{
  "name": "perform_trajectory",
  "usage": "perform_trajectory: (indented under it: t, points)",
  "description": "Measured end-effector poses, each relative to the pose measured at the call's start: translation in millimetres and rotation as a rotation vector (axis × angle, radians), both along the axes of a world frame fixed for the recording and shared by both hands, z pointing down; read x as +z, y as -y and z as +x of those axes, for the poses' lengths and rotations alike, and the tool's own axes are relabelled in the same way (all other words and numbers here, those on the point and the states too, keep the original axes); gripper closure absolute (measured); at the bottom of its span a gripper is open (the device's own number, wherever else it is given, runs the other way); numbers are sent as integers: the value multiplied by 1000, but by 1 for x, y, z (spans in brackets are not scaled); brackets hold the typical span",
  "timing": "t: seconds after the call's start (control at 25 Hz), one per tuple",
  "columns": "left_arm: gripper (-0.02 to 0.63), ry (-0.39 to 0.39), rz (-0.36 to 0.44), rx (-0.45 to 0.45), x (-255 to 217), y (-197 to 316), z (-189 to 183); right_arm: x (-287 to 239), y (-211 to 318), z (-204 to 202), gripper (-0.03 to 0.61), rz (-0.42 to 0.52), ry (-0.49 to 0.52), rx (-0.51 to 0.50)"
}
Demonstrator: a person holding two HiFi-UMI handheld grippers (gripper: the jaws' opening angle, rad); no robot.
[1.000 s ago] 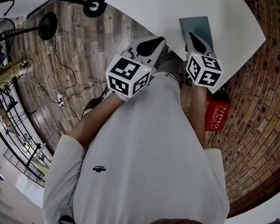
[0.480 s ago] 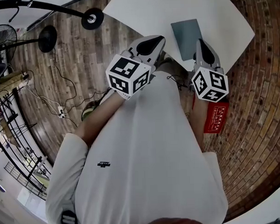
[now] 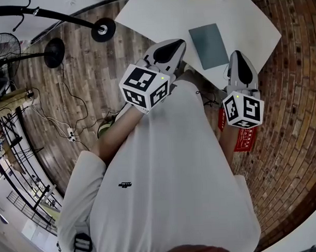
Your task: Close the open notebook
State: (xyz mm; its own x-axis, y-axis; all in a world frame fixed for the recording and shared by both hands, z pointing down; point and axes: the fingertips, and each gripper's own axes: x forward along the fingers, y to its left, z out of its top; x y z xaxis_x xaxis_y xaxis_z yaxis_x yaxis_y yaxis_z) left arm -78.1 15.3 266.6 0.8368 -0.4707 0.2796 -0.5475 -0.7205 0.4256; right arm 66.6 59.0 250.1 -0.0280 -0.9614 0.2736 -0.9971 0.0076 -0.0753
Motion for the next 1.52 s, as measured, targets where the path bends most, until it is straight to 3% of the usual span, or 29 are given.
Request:
perform_trajectory:
  t: [0.52, 0.96, 1.52]
  points:
    - [604, -27, 116, -73, -34, 24, -21, -45, -20, 22, 566, 165, -34, 59]
    - [604, 18, 200, -114, -46, 40, -31, -42, -3, 19, 566, 172, -11, 49]
    - [604, 32, 205, -133, -46, 53, -39, -32, 25, -1, 566, 99, -86, -39]
